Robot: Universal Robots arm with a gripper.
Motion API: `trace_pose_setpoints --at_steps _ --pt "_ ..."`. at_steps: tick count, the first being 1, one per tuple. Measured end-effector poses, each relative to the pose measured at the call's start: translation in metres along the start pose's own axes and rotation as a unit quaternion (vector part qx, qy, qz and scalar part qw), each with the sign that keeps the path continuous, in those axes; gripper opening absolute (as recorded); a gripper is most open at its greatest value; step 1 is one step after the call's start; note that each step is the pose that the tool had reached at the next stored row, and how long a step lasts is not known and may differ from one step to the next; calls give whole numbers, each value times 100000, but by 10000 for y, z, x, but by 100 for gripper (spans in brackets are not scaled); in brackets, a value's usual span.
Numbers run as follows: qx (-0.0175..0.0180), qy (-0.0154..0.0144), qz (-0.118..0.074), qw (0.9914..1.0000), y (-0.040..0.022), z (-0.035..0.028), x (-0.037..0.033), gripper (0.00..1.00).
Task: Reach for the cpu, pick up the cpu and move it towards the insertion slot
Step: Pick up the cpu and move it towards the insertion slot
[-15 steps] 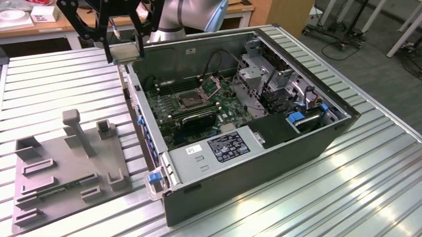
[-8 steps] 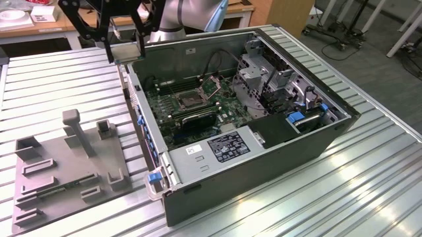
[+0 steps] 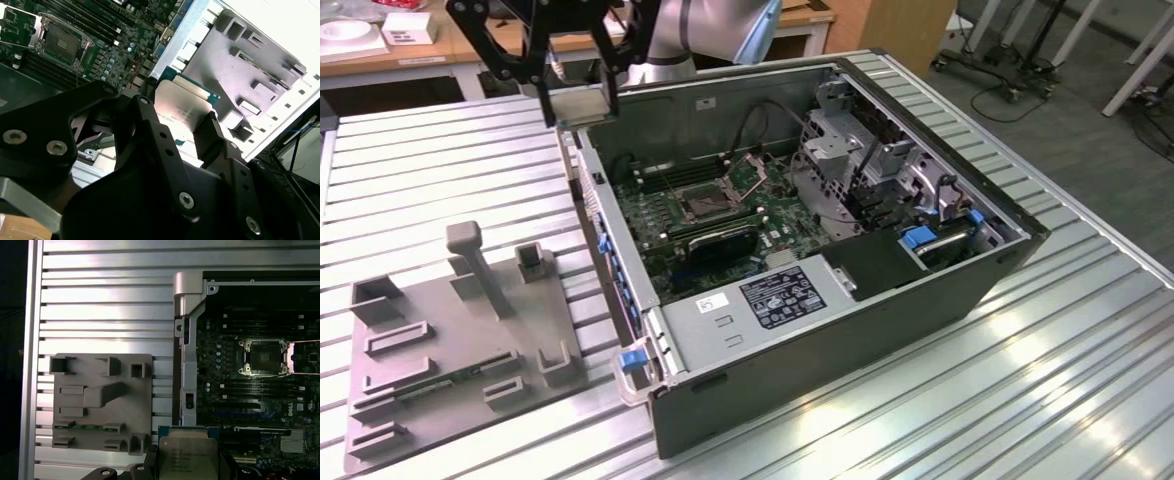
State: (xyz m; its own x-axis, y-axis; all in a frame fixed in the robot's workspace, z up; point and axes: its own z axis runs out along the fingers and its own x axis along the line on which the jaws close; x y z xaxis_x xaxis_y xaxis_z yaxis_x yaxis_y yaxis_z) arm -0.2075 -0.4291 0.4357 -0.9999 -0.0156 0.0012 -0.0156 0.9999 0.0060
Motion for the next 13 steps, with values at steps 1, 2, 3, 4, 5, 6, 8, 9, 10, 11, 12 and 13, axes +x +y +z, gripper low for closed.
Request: trace_pose_setpoints --at_steps 1,2,3,4,5,6,8,9,10,11,12,13 --pt "-2 -3 0 100000 0 1 -5 55" --pt "-4 -4 -1 100000 0 3 -9 55" --pt "4 2 2 100000 1 4 -13 55" --pt "6 4 -2 100000 4 7 -20 55" --pt "4 3 0 100000 7 10 -27 55" --pt "0 0 5 100000 9 13 -31 55" --pt "0 0 -1 100000 11 18 -40 55" --pt "1 1 0 100000 12 21 -44 55" --pt "-4 -6 0 100000 16 24 -53 55" --pt "0 -8 -2 100000 22 26 -71 55" --pt "7 1 -2 100000 26 27 -83 55" --pt "-1 3 -2 100000 29 29 -91 55"
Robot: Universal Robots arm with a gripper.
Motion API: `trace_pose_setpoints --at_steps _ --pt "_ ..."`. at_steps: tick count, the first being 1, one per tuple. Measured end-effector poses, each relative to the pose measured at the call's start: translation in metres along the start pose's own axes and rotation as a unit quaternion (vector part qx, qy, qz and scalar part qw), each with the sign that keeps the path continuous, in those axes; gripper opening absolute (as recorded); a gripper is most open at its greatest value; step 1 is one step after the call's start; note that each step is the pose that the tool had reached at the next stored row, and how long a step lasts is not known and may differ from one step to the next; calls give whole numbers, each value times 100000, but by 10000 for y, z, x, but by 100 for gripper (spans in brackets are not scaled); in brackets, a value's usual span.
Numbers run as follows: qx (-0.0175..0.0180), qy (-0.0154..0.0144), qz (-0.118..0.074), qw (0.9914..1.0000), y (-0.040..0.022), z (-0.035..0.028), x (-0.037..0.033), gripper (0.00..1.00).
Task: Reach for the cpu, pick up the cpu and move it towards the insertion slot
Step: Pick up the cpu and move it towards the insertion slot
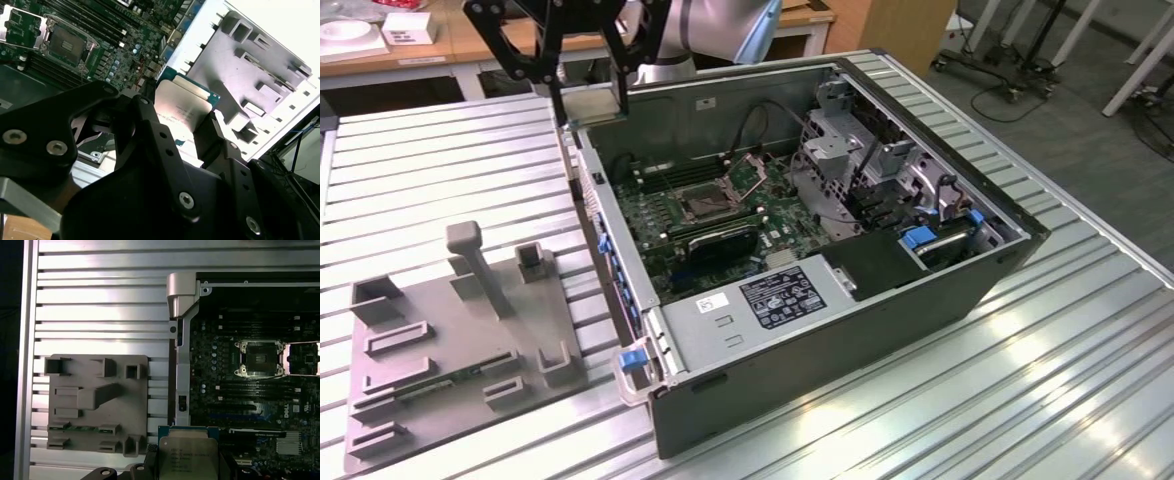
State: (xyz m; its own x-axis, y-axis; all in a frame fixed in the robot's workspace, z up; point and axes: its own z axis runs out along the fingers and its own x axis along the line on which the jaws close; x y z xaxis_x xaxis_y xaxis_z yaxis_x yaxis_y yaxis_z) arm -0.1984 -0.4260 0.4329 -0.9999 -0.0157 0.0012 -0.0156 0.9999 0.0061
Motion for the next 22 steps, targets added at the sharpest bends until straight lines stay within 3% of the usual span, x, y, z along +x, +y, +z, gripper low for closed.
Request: trace_pose_setpoints --at_steps 22 --pt "2 -4 3 100000 14 23 -46 55"
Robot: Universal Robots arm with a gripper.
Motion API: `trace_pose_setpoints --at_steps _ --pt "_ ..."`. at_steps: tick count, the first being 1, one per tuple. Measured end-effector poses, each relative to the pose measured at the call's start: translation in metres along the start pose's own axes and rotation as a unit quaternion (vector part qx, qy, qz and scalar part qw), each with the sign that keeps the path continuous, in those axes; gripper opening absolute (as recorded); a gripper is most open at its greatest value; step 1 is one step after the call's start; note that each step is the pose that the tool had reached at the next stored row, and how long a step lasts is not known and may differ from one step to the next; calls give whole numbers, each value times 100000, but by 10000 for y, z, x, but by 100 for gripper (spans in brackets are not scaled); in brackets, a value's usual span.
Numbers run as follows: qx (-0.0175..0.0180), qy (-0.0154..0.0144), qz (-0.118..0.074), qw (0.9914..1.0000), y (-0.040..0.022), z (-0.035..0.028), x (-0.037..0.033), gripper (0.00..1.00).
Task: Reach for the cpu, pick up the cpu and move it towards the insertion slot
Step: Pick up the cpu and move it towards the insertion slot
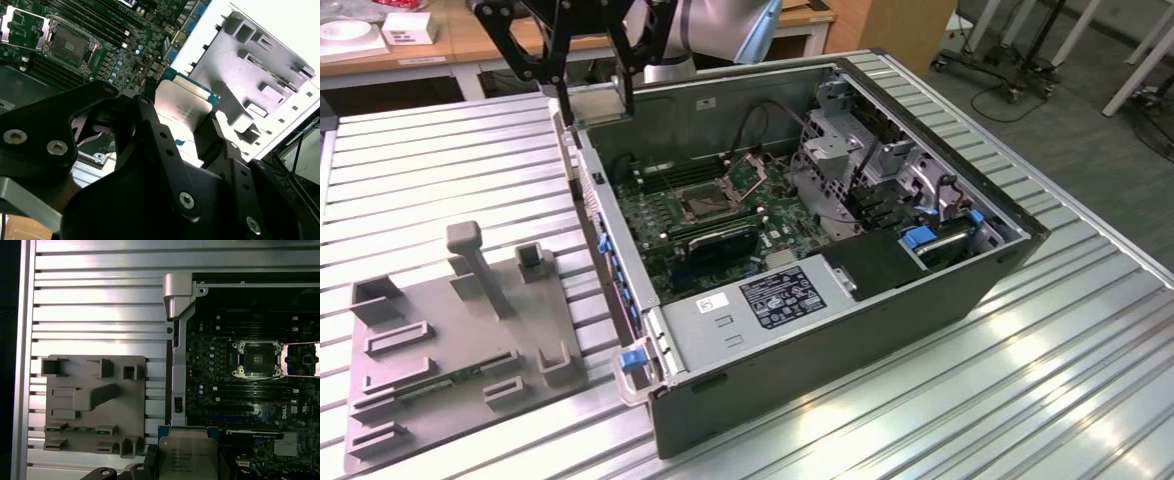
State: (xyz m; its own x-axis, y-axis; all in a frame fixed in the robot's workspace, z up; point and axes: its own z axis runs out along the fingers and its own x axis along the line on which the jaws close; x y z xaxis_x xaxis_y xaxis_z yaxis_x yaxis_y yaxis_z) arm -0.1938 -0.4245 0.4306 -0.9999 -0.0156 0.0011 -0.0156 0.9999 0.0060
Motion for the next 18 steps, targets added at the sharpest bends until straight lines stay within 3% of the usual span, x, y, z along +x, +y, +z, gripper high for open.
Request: trace_pose_setpoints --at_steps 18 --pt "0 1 -4 100000 16 13 -41 55"
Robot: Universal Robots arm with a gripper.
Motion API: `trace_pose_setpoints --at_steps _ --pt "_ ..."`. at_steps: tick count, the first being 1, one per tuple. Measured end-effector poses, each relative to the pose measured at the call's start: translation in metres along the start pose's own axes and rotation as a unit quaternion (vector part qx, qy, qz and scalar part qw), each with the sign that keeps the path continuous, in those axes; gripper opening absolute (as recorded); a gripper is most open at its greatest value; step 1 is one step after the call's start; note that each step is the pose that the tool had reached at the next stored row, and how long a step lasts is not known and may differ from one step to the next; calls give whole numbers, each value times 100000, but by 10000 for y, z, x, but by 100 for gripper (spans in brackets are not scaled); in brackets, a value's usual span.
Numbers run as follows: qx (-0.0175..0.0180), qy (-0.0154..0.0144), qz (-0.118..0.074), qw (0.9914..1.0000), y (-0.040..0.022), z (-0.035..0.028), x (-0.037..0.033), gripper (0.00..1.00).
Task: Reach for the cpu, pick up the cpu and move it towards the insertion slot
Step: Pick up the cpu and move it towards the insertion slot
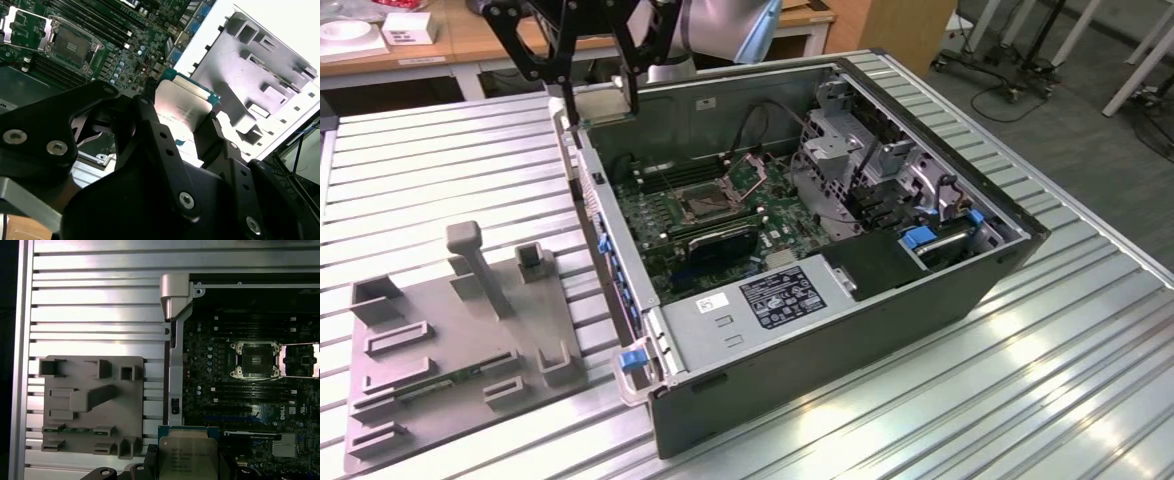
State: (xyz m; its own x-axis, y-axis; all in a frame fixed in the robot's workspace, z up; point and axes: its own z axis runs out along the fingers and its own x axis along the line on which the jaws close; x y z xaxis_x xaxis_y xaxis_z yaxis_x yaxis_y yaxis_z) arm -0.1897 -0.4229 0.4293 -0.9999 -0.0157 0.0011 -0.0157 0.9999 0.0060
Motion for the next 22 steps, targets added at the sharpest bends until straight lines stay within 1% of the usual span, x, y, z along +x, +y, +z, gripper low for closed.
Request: trace_pose_setpoints --at_steps 22 --pt "2 1 1 100000 11 17 -53 55"
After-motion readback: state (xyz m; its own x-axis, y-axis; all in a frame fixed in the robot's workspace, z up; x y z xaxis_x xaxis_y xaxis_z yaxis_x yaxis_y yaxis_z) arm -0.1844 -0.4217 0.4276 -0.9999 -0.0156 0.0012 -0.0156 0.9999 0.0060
